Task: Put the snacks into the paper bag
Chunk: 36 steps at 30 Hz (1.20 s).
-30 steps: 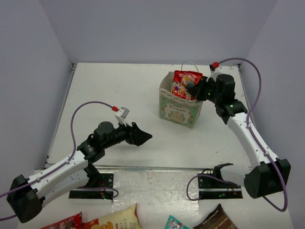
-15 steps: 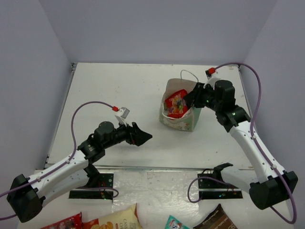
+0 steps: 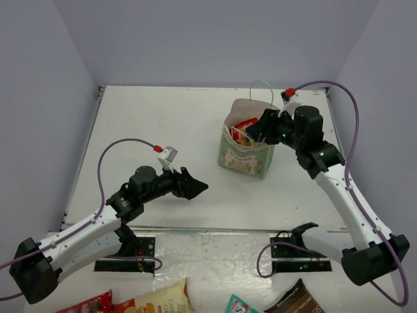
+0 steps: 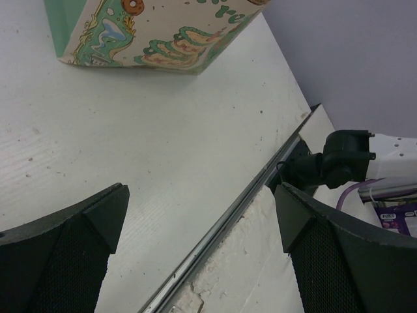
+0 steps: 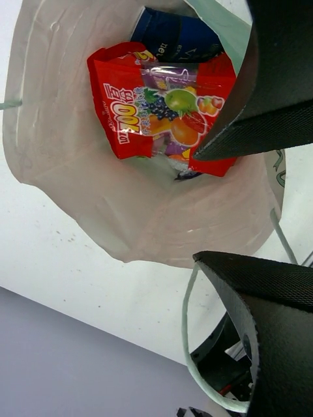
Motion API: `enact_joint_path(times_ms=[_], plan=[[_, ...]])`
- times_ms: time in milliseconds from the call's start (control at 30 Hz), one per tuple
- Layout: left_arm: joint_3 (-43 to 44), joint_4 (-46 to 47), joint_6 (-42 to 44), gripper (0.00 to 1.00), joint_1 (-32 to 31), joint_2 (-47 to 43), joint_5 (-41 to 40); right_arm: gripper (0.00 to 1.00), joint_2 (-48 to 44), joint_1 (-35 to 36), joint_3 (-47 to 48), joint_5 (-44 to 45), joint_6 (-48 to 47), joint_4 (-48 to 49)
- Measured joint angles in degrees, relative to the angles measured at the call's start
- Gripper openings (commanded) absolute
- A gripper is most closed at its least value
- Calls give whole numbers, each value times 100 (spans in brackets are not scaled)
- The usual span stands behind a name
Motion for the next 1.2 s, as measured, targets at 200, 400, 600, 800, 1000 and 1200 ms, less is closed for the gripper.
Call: enact_joint_path(times_ms=[200, 400, 600, 800, 1000, 1200], plan=[[0, 0, 2, 100, 0, 26, 2, 63, -199, 11, 37, 374, 20, -33], [11, -61, 70, 100, 0, -7, -4, 98, -929, 15, -7, 1001, 57, 24], [332, -568, 258, 100, -2, -162, -201, 99, -2006, 15, -505, 1637, 57, 146], [778, -1198, 468, 100, -2, -466, -863, 99, -3016, 15, -1379, 2065, 144, 162], [975, -1919, 748, 100, -2, -1167, -1733, 99, -3729, 15, -2120, 2317, 330, -306], [1137, -2444, 940, 100, 0, -1974, -2367, 99, -4579, 20, -2625, 2455, 715, -820]])
